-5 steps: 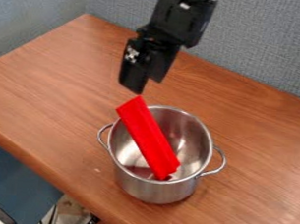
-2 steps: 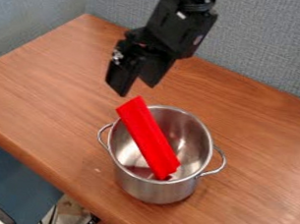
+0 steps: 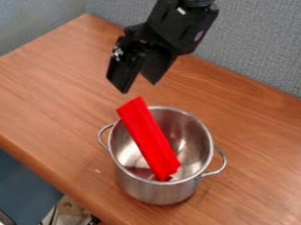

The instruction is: Put the red object in the metal pot

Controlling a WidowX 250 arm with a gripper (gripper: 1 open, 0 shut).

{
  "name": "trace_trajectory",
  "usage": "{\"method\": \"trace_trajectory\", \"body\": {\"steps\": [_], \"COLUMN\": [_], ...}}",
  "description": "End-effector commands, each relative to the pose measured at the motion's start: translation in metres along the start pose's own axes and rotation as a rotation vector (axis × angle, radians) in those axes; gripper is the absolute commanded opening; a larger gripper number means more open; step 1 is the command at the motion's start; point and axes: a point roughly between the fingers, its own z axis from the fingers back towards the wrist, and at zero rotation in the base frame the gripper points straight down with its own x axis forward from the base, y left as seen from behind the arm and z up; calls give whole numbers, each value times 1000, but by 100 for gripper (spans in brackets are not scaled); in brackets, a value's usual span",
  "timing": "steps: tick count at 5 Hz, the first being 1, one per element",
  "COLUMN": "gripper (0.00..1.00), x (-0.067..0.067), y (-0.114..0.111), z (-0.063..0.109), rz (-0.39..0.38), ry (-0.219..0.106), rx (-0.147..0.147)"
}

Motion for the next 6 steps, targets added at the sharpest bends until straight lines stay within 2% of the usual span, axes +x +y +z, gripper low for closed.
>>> {"method": "trace_trajectory", "body": {"steps": [1,2,3,4,5,6], "gripper": [100,100,100,100,100,100], "x": [-9,3,14,19,22,7], "y": [10,13,9,4,-2,-5], "z": [10,24,35,23,20,5], "rz": [47,137,159,90,56,23], "ry": [-30,-32,-25,-29,-43,-35], "rx": [36,2,1,-18,-62,-30]}}
